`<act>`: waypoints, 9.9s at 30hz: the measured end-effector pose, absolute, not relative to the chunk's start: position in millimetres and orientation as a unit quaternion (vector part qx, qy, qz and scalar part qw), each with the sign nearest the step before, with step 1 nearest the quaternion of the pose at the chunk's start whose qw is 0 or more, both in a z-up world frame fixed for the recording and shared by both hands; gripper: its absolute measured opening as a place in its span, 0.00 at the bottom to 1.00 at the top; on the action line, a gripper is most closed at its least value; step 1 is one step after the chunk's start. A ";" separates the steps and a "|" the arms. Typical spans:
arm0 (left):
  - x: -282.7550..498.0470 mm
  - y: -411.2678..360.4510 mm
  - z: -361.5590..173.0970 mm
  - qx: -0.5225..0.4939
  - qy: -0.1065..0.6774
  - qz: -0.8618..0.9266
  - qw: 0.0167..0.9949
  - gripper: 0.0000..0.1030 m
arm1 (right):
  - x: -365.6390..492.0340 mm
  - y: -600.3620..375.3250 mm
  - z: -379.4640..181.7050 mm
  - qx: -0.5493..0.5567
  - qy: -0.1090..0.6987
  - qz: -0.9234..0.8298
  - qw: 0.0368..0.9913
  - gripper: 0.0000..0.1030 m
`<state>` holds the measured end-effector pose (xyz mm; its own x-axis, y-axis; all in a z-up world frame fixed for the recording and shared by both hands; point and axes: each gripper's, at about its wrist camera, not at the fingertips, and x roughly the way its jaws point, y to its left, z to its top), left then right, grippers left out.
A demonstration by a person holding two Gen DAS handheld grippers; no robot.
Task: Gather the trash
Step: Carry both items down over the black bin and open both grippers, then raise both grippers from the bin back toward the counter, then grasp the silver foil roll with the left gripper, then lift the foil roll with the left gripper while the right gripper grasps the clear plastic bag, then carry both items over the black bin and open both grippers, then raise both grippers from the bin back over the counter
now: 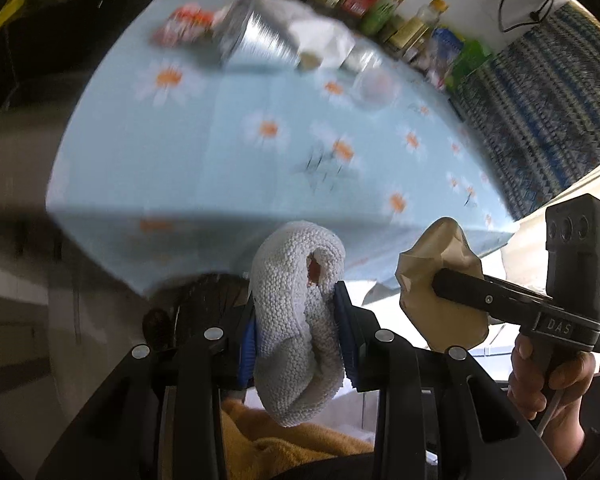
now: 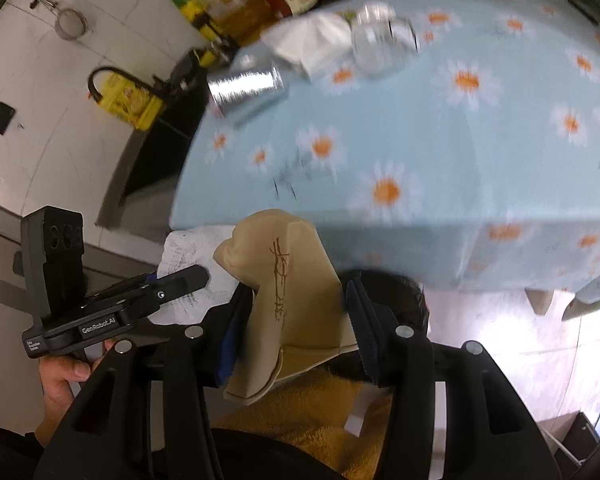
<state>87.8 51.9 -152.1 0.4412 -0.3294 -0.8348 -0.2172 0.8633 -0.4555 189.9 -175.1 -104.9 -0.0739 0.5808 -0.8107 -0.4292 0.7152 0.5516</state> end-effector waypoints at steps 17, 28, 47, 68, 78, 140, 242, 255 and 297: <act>60.4 41.6 -256.5 -0.288 0.603 -0.023 0.743 0.31 | 161.4 -173.2 -224.8 0.047 0.718 0.315 0.619 0.49; 65.4 52.4 -264.1 -0.303 0.614 -0.006 0.729 0.61 | 165.8 -174.2 -224.8 0.085 0.726 0.303 0.611 0.63; 65.8 47.2 -222.5 -0.269 0.599 -0.013 0.754 0.61 | 166.9 -191.4 -189.3 0.108 0.696 0.308 0.639 0.64; 72.6 38.9 -93.5 -0.181 0.516 -0.013 0.837 0.69 | 182.8 -203.0 -55.6 0.087 0.574 0.361 0.730 0.73; 131.1 81.3 -57.3 -0.159 0.496 -0.039 0.853 0.69 | 213.7 -168.2 -15.3 0.050 0.539 0.317 0.779 0.83; 328.3 109.6 -144.7 -0.143 0.559 0.042 0.816 0.84 | 417.2 -92.6 -123.9 -0.059 0.592 0.367 0.715 0.84; 102.0 37.2 -283.0 -0.190 0.709 -0.092 0.673 0.72 | 166.2 -147.1 -221.2 0.040 0.748 0.280 0.601 0.64; 105.2 37.1 -293.6 -0.198 0.725 -0.082 0.655 0.84 | 179.8 -150.2 -218.6 0.067 0.754 0.267 0.596 0.77; 166.0 110.0 -87.1 -0.113 0.550 -0.038 0.827 0.84 | 261.3 -134.3 -44.6 -0.067 0.565 0.319 0.758 0.77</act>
<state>166.0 110.0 -87.1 0.3917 -0.1872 -0.9008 -0.0605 0.9717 -0.2283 261.3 -134.3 -44.6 0.1572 0.4089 -0.8989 -0.5595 0.7870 0.2601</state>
